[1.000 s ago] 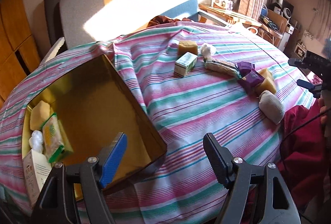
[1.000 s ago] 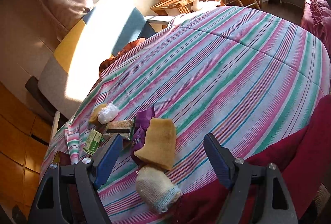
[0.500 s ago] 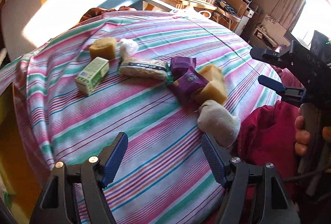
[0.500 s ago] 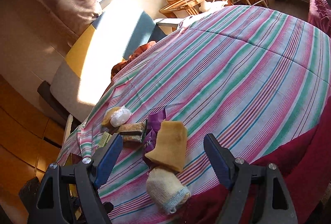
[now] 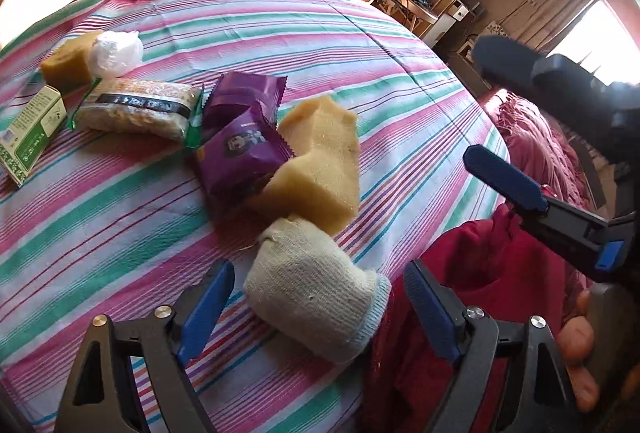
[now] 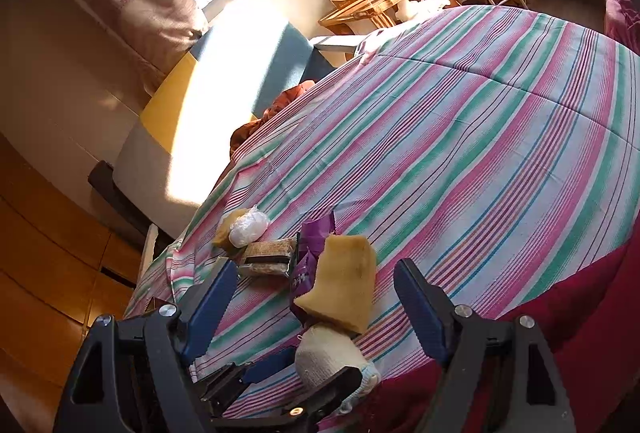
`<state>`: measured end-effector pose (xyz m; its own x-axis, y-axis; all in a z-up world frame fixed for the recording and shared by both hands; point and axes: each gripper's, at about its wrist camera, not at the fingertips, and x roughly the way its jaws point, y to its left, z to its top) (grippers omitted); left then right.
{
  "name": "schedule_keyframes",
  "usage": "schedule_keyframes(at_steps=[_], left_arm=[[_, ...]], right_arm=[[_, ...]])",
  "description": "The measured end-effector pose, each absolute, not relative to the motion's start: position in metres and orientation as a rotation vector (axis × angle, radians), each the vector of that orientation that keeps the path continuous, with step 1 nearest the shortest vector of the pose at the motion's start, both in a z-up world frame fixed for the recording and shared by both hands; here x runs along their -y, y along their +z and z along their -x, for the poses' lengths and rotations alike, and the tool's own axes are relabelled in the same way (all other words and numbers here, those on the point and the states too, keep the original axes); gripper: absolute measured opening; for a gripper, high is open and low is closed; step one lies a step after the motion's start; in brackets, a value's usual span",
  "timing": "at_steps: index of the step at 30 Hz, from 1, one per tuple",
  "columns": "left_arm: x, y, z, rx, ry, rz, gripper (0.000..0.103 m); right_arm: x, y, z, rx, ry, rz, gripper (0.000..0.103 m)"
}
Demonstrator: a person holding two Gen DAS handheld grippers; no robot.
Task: Organize objects
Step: 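Move both tools to the item pile, left tool toward the white knit sock, then grasp the white knit sock with the left tool while the right tool reaches the purple snack pack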
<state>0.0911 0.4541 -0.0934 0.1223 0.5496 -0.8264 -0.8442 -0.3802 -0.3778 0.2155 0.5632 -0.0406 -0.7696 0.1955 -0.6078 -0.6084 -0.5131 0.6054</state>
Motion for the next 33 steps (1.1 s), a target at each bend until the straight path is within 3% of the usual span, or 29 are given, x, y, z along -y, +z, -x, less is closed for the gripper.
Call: schedule_keyframes(at_steps=[5,12,16,18,24,29,33], left_arm=[[-0.438,-0.099,-0.094,-0.301,1.533,1.211,0.063],[-0.374,-0.097,-0.069,-0.258,1.642,1.183,0.063],[-0.331,-0.091,-0.064,-0.326,1.777,1.079,0.063],[-0.314,-0.094,-0.061,-0.337,1.817,1.039,0.064],[-0.309,-0.107,-0.046,-0.243,1.822,1.067,0.064],[-0.313,-0.109,-0.045,-0.22,1.811,1.079,0.064],[-0.312,-0.11,-0.046,-0.213,1.817,1.081,0.064]], right_arm=[[-0.566,-0.043,-0.215,-1.201,2.288,0.654,0.082],[-0.566,-0.045,-0.21,-1.183,2.263,0.71,0.082],[-0.563,-0.045,-0.203,-1.132,2.253,0.773,0.082],[-0.557,-0.044,-0.193,-1.065,2.267,0.848,0.079],[-0.524,-0.04,-0.133,-0.749,2.363,1.132,0.05],[-0.513,-0.05,-0.077,-0.461,2.338,1.373,0.049],[-0.524,-0.067,-0.047,-0.412,2.262,1.474,0.049]])
